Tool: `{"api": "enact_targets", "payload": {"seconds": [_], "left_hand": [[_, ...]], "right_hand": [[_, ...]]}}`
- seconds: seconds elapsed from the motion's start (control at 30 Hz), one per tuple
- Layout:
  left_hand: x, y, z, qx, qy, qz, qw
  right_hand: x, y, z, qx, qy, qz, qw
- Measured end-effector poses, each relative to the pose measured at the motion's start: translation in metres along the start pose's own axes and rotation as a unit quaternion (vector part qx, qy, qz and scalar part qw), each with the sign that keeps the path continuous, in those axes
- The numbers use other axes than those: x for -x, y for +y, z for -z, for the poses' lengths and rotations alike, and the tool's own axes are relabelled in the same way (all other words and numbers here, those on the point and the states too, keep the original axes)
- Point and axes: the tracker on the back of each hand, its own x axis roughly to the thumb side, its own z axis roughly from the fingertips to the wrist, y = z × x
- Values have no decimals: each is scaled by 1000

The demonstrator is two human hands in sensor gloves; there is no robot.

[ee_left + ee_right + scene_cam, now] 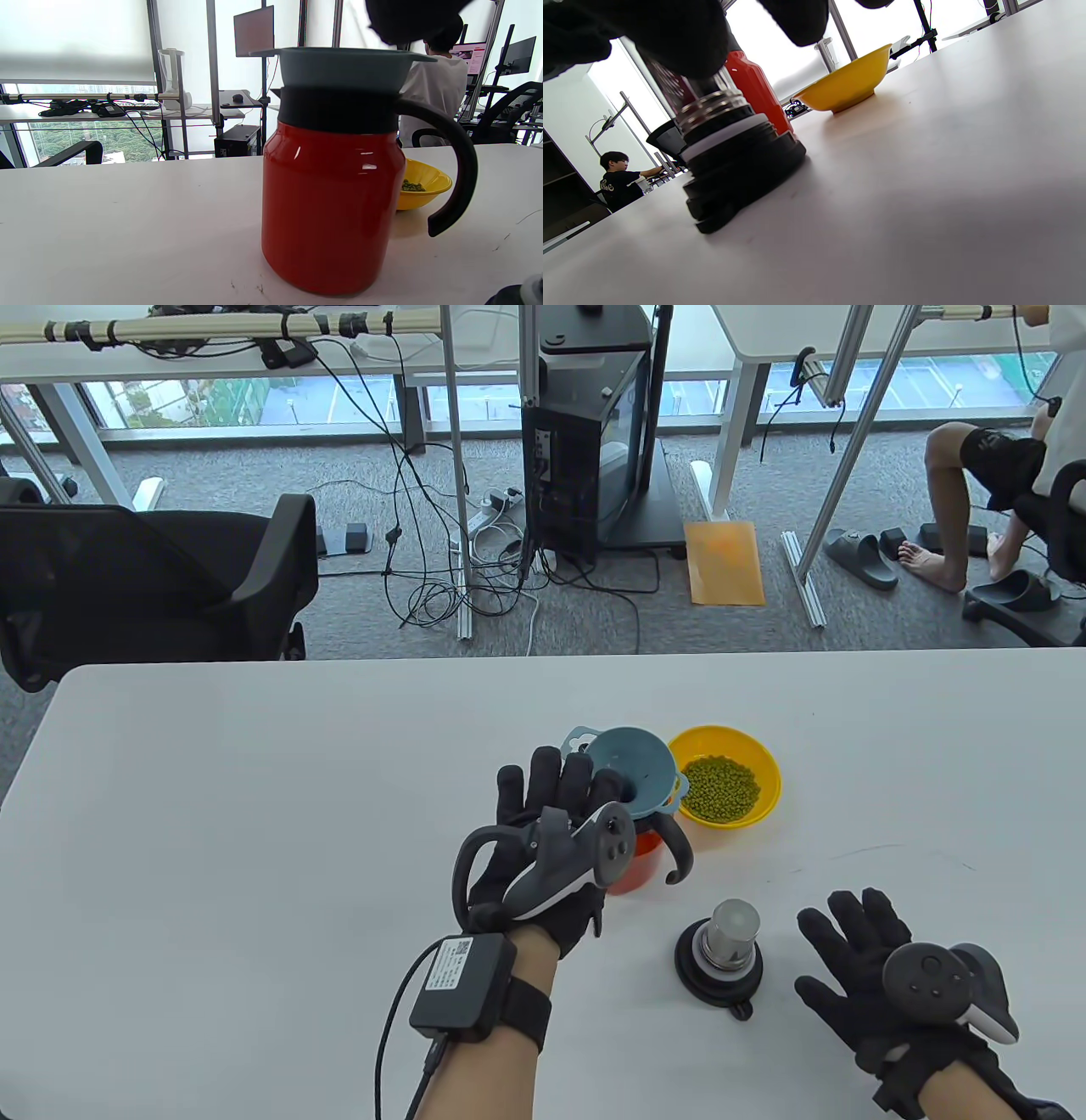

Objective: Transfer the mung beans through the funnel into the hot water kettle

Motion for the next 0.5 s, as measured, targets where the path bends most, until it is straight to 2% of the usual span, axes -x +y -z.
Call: {"api": "enact_targets", "payload": {"seconds": [0.23,0.3,0.5], "left_hand": [[30,-51,-25,24,30,-27,999],[36,-70,-32,45,44,-31,998],[36,-111,-42,51,45,-31,997]], "right_hand": [[1,0,0,-3,7,1,1000],[1,1,0,-4,10,-2,1000],[3,4,3,-18,20,-8,1000]]}}
